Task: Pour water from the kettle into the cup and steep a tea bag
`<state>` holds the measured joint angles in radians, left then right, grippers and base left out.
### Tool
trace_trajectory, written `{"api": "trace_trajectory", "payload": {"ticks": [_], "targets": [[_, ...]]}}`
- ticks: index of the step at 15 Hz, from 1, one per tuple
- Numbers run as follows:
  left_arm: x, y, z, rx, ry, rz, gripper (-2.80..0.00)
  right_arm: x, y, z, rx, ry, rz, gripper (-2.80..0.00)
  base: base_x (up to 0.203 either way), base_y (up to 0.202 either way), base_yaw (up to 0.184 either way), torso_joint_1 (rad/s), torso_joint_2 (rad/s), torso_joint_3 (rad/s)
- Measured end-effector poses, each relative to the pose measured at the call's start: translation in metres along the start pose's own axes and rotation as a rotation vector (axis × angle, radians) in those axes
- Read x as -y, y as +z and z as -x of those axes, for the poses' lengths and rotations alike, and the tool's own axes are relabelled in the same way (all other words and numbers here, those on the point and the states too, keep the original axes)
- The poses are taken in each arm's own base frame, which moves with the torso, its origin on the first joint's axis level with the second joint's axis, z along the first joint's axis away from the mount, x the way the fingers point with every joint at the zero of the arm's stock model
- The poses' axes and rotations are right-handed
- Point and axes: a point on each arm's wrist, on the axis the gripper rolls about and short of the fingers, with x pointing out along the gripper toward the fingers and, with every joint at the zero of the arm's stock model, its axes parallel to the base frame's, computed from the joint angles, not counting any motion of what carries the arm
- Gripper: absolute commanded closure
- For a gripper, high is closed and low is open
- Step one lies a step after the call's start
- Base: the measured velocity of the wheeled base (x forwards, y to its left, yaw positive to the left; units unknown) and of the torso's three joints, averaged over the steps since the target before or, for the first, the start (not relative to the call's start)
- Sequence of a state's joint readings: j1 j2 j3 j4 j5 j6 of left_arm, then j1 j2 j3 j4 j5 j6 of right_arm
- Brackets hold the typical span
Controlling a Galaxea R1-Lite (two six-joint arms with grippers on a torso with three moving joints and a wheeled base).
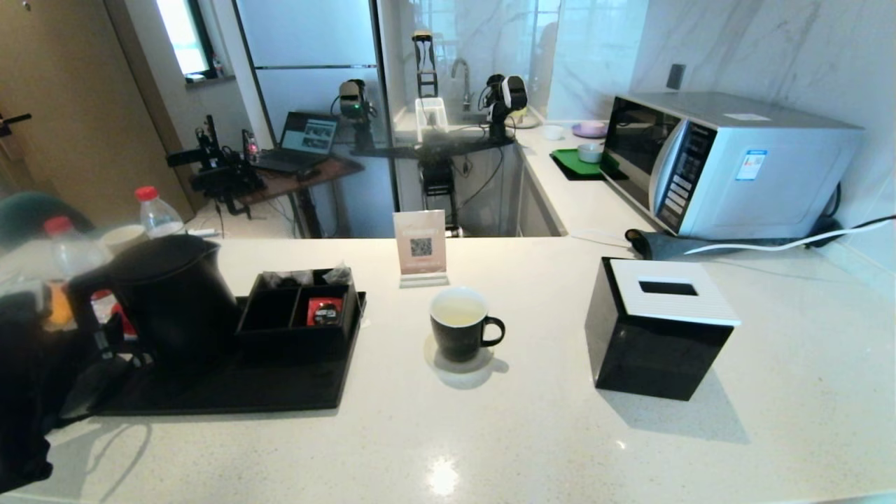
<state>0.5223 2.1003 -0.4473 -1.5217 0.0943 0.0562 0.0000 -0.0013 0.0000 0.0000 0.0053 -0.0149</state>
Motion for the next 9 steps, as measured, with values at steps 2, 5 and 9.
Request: {"api": "trace_trajectory", "payload": {"ticks": [2,5,9], "targets": [[0.001,0.0,-0.005,0.009,-0.002,0.0,-2.8,0.0,0.0,0.0,0.0,0.0,0.0,0.0,0.0,0.0,0.0,0.0,0.0,0.0],[0.003,0.002,-0.011,0.025,-0.004,0.002,-2.8,0.0,0.0,0.0,0.0,0.001,0.0,0.0,0.0,0.0,0.0,0.0,0.0,0.0],[0.006,0.007,-0.017,0.055,-0.011,0.005,-2.8,0.0,0.0,0.0,0.0,0.0,0.0,0.0,0.0,0.0,0.0,0.0,0.0,0.0]]}}
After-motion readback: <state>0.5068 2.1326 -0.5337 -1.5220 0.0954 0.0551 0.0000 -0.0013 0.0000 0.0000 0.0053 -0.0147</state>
